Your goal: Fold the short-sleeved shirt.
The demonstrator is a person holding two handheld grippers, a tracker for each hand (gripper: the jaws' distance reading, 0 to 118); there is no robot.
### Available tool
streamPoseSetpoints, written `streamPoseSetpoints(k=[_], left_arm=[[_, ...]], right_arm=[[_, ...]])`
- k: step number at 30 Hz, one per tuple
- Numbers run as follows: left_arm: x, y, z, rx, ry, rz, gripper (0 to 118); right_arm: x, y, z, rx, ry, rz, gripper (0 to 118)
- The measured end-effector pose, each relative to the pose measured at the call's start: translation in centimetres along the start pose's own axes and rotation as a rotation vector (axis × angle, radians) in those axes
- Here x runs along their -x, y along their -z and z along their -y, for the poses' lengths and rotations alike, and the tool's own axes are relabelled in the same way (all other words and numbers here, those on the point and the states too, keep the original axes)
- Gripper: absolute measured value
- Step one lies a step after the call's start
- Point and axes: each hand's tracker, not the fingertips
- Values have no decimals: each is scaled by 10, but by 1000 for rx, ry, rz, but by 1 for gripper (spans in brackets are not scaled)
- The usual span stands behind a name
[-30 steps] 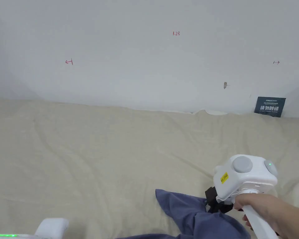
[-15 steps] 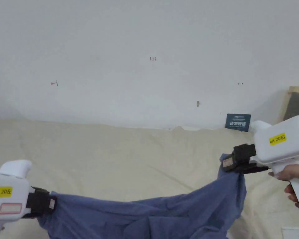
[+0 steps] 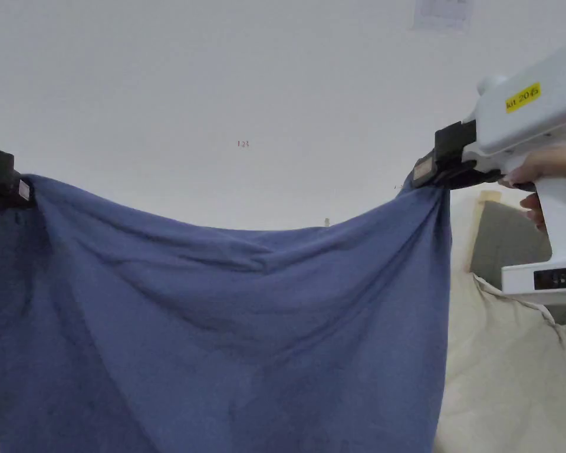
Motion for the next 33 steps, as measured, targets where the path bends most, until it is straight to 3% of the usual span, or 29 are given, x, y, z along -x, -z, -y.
streamPoseSetpoints(k=[4, 13, 22, 27, 30, 32, 33], left_arm=[[6, 19, -40, -52, 1, -48, 5], [18, 71, -113, -197, 46, -139, 5], [24, 92, -160, -391, 42, -150, 5], [24, 107, -131, -441, 80, -174, 5], [30, 135, -84, -364, 66, -177, 5], [34, 153, -35, -290, 17, -146, 5], [38, 164, -5, -239, -17, -139, 5]], right_arm=[[12, 24, -37, -60, -28, 49, 2], [32, 91, -118, -188, -10, 138, 2], [69, 98, -160, -442, -98, 235, 2], [60, 116, -139, -491, -124, 259, 2], [46, 140, -94, -449, -158, 271, 2], [30, 164, -47, -377, -132, 260, 2], [16, 179, -14, -328, -77, 190, 2]])
